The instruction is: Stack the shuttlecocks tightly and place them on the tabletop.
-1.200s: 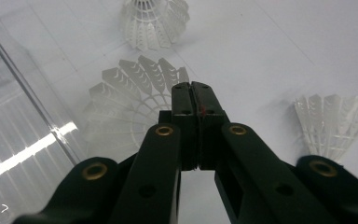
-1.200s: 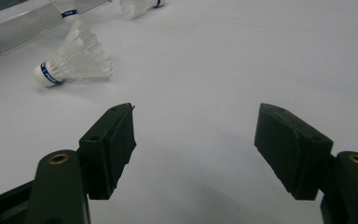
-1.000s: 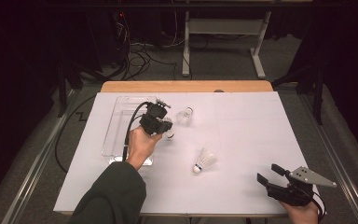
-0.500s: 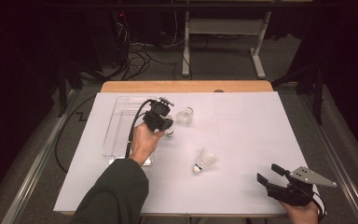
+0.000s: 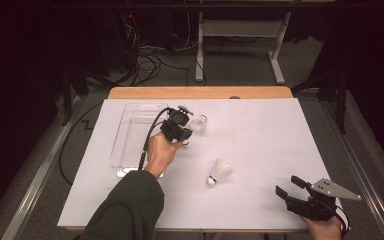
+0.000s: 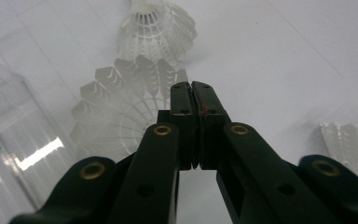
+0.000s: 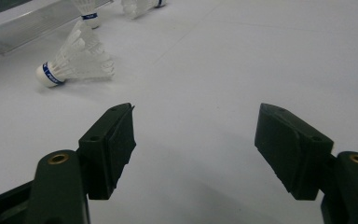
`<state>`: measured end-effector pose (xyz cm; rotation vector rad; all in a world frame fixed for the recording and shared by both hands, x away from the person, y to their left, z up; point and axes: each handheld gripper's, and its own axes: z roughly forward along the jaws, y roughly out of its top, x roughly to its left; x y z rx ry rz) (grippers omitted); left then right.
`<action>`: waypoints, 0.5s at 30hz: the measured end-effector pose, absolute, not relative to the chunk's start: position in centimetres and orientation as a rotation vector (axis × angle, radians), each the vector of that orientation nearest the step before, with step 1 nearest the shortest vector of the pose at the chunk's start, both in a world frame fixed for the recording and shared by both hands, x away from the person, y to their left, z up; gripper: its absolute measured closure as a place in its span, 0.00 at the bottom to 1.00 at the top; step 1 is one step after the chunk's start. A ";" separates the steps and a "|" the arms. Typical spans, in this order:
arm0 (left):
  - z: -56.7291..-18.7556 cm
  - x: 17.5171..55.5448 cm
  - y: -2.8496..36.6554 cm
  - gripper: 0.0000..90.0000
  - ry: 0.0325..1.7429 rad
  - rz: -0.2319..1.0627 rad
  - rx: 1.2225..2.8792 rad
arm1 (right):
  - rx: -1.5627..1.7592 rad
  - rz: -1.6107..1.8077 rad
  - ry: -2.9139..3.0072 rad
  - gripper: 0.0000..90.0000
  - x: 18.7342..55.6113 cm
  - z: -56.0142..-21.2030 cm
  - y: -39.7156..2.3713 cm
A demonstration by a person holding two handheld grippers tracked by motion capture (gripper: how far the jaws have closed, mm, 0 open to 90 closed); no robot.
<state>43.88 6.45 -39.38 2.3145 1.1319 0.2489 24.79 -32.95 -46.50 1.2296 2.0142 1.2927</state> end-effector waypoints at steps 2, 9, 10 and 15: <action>-39.5 43.9 6.2 0.97 1.122 0.240 2.316 | 1.231 1.293 2.013 0.32 24.8 -46.5 -33.0; -39.7 43.9 5.6 0.95 1.110 0.222 2.309 | 1.229 1.295 2.013 0.32 24.8 -46.5 -33.0; -39.7 43.9 5.6 0.95 1.107 0.221 2.309 | 1.230 1.295 2.013 0.32 24.8 -46.5 -33.0; -39.9 43.9 5.3 0.92 1.104 0.211 2.302 | 1.230 1.294 2.014 0.32 24.8 -46.5 -33.0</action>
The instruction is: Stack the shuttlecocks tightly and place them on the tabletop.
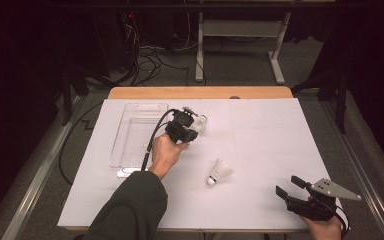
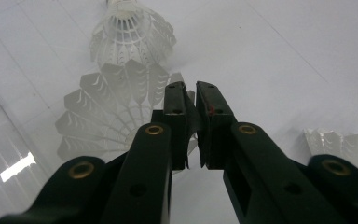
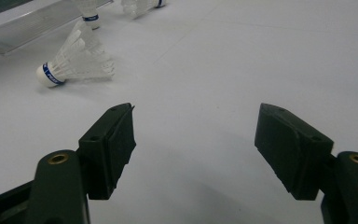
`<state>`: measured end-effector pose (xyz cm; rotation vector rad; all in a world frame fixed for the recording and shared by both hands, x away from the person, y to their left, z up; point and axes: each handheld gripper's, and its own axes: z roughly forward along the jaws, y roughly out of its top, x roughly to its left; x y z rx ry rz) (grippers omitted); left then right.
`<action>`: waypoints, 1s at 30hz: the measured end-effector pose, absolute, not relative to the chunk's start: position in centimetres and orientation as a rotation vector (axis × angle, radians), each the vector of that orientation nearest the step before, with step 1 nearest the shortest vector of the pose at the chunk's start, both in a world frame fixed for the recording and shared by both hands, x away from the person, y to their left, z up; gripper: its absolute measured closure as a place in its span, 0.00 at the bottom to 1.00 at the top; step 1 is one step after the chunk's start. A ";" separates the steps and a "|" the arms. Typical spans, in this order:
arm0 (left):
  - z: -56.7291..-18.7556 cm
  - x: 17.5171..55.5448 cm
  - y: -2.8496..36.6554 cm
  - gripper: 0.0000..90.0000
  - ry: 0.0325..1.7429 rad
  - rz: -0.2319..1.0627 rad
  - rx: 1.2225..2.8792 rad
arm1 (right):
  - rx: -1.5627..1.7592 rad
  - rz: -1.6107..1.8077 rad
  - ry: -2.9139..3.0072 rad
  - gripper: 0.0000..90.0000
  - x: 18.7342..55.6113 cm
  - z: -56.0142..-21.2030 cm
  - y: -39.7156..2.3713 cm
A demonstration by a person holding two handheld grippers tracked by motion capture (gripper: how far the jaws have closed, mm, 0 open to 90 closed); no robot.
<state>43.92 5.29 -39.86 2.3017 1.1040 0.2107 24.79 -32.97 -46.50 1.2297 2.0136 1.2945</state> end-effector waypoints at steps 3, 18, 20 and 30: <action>-39.9 43.9 5.1 0.91 1.096 0.206 2.304 | 1.230 1.295 2.013 0.32 24.8 -46.5 -33.0; -40.0 43.8 4.4 0.94 1.066 0.191 2.317 | 1.230 1.295 2.014 0.32 24.8 -46.5 -33.0; -40.1 43.8 4.2 0.95 1.058 0.185 2.326 | 1.230 1.296 2.014 0.32 24.8 -46.5 -33.0; -40.5 44.0 3.3 0.97 1.055 0.168 2.354 | 1.231 1.295 2.013 0.32 24.8 -46.5 -33.0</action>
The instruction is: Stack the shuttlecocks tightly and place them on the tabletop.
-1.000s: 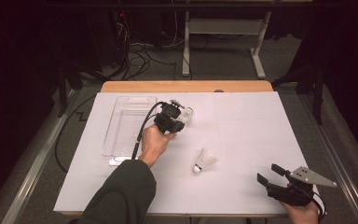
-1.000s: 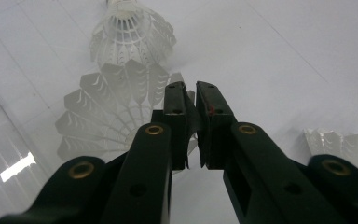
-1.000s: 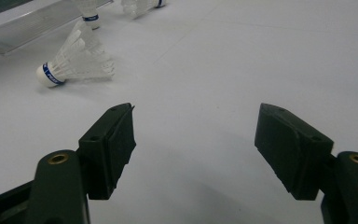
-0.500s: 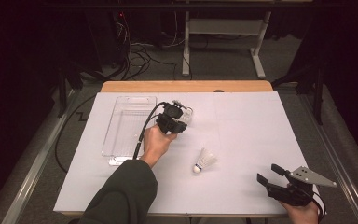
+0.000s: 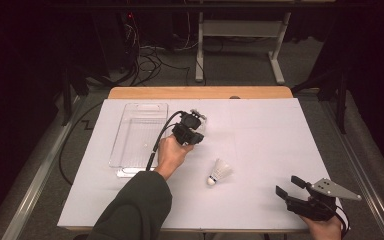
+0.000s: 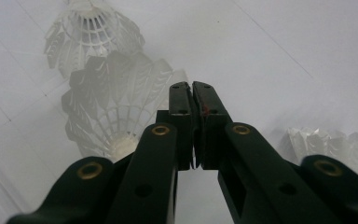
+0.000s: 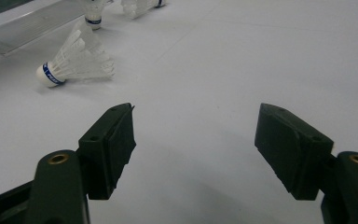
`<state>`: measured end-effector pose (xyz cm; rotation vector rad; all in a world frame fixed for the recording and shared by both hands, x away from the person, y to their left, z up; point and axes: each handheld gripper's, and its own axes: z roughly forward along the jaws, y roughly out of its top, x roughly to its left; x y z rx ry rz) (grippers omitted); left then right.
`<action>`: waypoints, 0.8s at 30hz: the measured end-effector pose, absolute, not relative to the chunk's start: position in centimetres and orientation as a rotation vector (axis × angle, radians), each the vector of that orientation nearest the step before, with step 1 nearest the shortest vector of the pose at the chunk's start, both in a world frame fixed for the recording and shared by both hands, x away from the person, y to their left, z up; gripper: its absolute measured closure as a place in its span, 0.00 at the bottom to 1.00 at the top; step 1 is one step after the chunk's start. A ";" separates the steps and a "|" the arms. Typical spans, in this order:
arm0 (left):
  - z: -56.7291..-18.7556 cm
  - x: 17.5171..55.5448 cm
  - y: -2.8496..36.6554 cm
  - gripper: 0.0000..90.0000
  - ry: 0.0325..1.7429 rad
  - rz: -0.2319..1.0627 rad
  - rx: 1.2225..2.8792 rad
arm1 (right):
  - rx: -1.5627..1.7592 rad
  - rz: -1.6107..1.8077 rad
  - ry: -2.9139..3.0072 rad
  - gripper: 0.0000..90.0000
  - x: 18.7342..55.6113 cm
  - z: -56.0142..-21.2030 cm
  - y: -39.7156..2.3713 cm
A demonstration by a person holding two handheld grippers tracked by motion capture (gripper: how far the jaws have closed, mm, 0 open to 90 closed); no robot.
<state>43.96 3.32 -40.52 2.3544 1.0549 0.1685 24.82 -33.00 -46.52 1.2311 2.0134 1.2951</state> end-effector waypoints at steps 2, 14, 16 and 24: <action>-40.5 44.0 2.9 0.97 1.051 0.178 2.369 | 1.230 1.295 2.014 0.32 24.8 -46.5 -33.0; -41.6 44.1 1.2 0.99 1.044 0.168 2.441 | 1.227 1.299 2.016 0.32 24.8 -46.5 -33.0; -41.7 44.1 1.1 0.99 1.042 0.173 2.445 | 1.227 1.300 2.015 0.32 24.8 -46.5 -33.0; -42.0 44.3 0.8 0.99 1.054 0.180 2.455 | 1.228 1.298 2.016 0.32 24.8 -46.5 -33.0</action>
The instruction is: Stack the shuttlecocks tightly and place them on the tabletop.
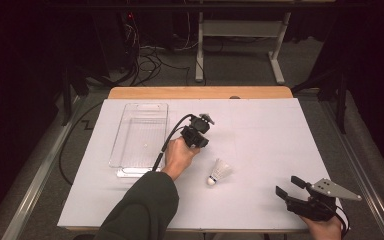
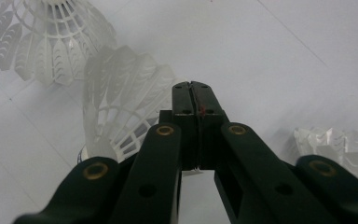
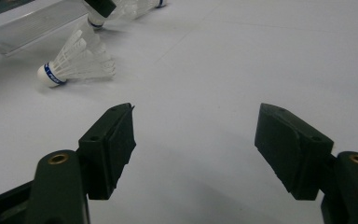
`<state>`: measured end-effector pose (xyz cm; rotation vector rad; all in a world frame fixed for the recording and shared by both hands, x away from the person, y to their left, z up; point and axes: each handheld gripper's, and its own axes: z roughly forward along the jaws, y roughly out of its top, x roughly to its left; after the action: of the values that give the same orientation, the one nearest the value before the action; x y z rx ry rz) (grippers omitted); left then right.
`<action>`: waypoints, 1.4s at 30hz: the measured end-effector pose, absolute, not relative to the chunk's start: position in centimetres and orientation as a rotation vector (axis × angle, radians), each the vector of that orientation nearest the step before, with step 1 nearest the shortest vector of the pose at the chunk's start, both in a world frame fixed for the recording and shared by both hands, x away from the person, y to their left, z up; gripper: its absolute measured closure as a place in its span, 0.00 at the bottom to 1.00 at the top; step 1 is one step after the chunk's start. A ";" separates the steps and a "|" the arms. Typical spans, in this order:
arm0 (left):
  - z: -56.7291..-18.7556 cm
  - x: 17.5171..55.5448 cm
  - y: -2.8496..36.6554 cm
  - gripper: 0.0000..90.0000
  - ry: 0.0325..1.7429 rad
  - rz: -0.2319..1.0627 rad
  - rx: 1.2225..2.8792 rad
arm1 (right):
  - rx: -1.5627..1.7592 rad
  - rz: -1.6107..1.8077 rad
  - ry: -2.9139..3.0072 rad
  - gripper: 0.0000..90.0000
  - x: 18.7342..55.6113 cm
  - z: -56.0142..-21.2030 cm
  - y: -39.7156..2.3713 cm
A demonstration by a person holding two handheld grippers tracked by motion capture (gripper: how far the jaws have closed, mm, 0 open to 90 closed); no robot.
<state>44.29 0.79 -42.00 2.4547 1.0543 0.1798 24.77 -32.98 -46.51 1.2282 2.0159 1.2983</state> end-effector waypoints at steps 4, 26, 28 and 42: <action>-42.5 44.4 0.4 0.99 1.062 0.180 2.465 | 1.228 1.299 2.016 0.32 24.8 -46.5 -33.0; -42.2 44.2 -0.1 0.84 1.012 0.175 2.423 | 1.227 1.295 2.018 0.32 24.8 -46.5 -33.0; -42.1 44.2 0.0 0.84 1.012 0.173 2.413 | 1.228 1.296 2.018 0.32 24.8 -46.5 -33.0; -41.8 44.2 -0.1 0.80 0.997 0.172 2.383 | 1.229 1.296 2.019 0.32 24.8 -46.5 -33.0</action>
<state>44.22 -0.07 -41.77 2.3827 0.9967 0.1717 24.80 -32.98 -46.54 1.2289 2.0191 1.2955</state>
